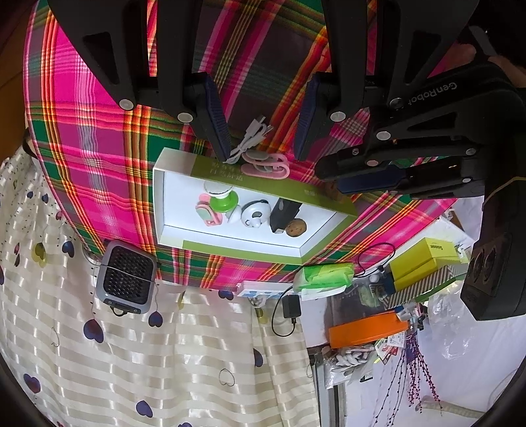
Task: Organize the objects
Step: 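Lift both tools out of the box and back over the table, then move the left tool onto the white tape roll while the right tool approaches the white cable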
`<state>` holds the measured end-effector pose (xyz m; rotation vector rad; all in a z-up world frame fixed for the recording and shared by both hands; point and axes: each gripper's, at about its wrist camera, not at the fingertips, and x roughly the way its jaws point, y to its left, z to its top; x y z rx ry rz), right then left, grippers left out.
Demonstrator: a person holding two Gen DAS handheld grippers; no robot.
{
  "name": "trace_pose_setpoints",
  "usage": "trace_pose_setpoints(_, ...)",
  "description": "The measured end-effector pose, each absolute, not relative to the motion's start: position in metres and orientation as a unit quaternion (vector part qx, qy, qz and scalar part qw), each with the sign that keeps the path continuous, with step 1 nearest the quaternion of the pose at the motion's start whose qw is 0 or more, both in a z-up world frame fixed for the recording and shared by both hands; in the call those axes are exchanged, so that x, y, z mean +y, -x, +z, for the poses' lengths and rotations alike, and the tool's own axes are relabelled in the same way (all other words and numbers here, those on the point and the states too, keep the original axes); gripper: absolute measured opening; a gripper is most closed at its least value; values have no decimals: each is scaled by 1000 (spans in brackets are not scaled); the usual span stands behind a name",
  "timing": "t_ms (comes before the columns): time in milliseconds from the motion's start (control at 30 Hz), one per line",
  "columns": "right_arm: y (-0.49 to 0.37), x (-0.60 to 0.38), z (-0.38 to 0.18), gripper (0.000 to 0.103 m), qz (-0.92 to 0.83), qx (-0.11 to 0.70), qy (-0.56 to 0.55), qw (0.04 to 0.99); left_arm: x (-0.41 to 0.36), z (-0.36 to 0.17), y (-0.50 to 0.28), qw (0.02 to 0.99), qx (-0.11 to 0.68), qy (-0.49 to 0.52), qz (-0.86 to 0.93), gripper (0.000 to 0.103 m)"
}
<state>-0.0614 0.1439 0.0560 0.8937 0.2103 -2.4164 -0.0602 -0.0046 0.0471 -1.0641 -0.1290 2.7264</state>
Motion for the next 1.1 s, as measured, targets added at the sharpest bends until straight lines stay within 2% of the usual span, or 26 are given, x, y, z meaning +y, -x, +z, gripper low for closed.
trace_pose_setpoints(1100, 69, 142, 37, 42, -888, 69, -358, 280, -15, 34, 61, 96, -51, 370, 923, 25)
